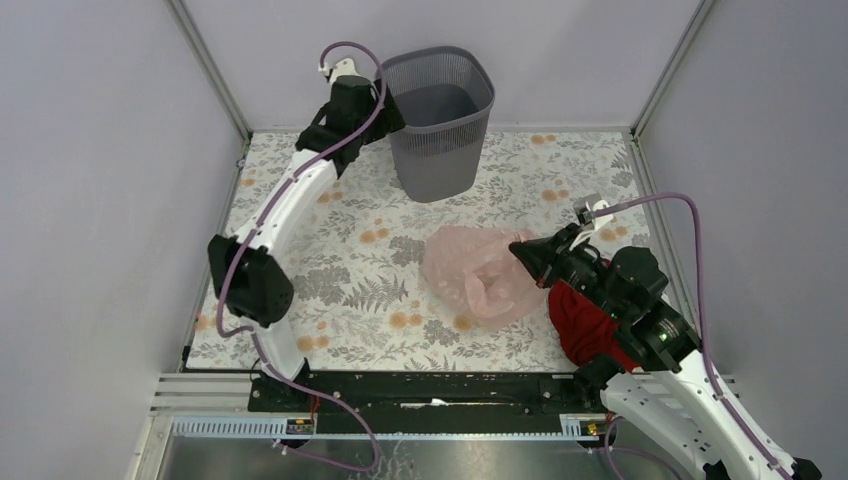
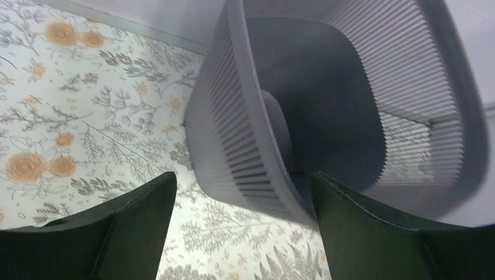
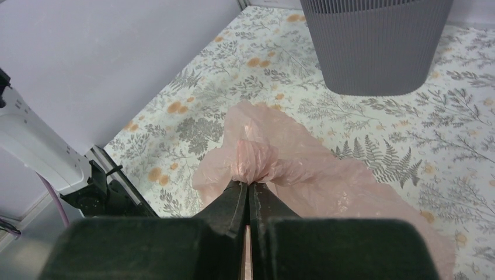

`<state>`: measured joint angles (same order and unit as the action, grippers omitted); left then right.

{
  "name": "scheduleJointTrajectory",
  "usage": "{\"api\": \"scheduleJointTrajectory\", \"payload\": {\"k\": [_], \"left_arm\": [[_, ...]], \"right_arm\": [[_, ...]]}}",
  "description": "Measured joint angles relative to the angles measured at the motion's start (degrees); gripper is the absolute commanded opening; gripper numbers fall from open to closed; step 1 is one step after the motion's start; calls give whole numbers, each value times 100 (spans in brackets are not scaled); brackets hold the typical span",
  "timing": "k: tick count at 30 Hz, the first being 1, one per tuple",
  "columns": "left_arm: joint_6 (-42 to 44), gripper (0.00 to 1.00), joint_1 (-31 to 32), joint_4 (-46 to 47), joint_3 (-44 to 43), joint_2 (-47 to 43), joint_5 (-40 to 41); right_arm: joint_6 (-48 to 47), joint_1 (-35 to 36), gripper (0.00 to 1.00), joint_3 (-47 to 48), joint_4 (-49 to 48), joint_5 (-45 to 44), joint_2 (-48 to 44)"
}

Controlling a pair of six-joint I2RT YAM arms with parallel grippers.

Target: Put the trash bags into the trash bin

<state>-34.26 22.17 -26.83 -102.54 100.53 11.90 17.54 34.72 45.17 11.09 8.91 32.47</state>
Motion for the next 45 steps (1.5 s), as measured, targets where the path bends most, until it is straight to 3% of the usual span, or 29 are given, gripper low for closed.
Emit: {"api": "scheduleJointTrajectory", "payload": {"k": [7, 15, 27, 29, 45], "left_arm": [[55, 79, 26, 210, -551, 686, 496], [177, 41, 103, 728, -372, 732, 831], [608, 3, 170, 839, -173, 520, 831], [758, 0, 170, 717, -28, 363, 774], [1045, 0, 160, -431, 1320, -1519, 385]], "right_arm": [[-59, 0, 0, -2, 365, -35, -201], [-170, 0, 0, -2, 551, -46, -280], [-256, 0, 0, 87, 750, -203, -485], [-267, 0, 0, 87, 748, -247, -507], [-474, 0, 0, 299, 535, -291, -72]]}}
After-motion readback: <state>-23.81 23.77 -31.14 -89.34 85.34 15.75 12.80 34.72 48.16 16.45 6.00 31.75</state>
